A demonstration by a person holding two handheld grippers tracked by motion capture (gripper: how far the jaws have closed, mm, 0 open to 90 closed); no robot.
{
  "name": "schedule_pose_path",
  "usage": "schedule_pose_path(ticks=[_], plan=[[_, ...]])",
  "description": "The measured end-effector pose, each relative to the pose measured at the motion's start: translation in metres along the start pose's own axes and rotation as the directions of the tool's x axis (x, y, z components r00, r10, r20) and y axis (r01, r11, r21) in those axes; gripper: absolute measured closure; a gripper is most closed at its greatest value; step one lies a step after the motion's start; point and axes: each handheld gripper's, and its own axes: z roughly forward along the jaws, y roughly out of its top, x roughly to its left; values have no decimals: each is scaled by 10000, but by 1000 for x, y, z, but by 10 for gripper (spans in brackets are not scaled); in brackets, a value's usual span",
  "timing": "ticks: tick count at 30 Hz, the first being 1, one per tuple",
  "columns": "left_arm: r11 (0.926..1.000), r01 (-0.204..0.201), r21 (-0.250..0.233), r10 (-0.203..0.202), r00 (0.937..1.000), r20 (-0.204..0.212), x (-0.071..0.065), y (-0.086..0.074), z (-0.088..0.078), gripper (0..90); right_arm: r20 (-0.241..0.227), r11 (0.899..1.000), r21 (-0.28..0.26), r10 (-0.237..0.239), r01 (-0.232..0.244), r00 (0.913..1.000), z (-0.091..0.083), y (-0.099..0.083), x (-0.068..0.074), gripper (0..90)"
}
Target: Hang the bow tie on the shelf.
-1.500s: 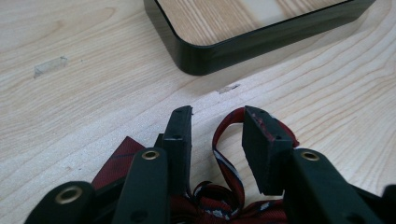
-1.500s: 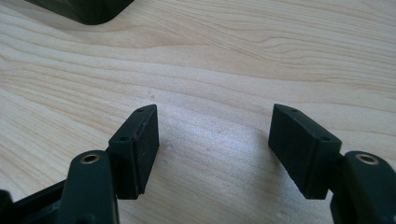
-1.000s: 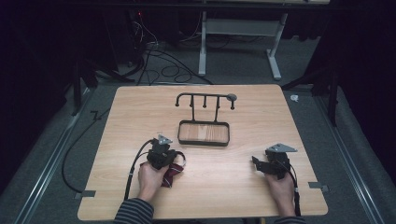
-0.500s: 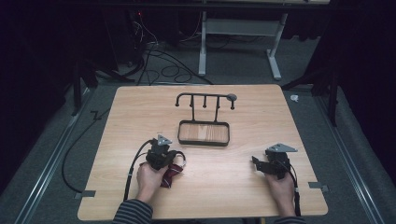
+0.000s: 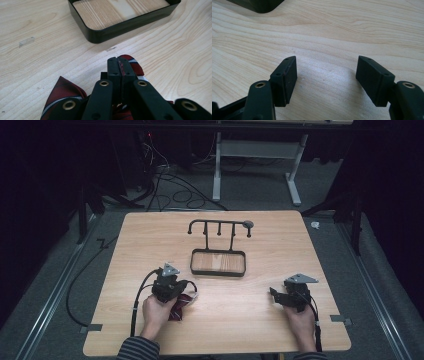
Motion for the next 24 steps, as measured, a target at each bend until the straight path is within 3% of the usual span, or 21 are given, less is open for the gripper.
schedule_pose_path(ticks=[4,12,24], plan=[[9997,67,-235,-64,9999,124,0,2,-10,893,10,10000,-5,-19,19,10000,0,0,0,345],[9975,-180,-680,207,9990,386,-2,14,-30,893,9,10000,-3,-19,19,10000,0,0,0,346],[9891,-286,-1446,388,9969,687,-9,32,-58,893,-46,10000,-6,37,-37,10000,0,0,0,344]])
